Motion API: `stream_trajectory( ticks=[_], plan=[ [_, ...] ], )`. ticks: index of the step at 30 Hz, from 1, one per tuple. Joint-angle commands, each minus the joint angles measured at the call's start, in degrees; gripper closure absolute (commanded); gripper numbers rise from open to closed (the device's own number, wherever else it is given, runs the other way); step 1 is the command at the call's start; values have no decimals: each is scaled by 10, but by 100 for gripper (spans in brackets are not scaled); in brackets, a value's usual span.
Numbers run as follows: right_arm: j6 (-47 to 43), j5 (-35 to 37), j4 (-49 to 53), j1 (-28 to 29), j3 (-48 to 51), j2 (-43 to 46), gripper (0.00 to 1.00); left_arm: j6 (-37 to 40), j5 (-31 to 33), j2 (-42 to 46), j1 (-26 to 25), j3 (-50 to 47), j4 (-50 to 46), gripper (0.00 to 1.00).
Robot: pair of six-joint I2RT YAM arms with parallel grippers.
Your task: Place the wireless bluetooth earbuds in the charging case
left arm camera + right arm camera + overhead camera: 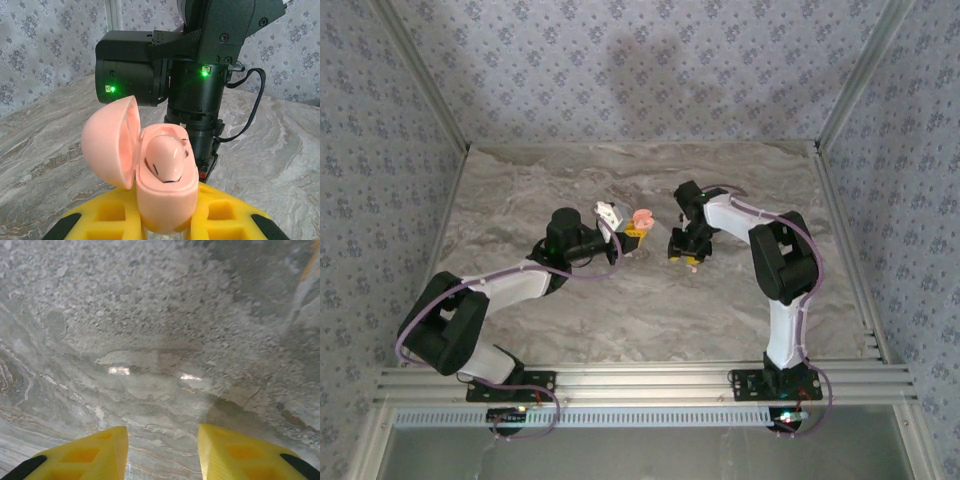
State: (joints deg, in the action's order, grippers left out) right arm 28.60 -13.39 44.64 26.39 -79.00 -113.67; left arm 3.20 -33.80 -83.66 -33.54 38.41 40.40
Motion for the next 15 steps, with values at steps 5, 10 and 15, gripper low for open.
stream_trajectory(
  ticks=[5,10,15],
  plan=[
    [-24,-16,41,13,2,11,61,7,-3,14,-1,14,3,95],
    [-23,-20,56,22,4,21,62,7,-3,14,-1,14,3,95],
    [-17,-10,78,28,4,28,62,6,-5,14,-1,15,3,95]
  ],
)
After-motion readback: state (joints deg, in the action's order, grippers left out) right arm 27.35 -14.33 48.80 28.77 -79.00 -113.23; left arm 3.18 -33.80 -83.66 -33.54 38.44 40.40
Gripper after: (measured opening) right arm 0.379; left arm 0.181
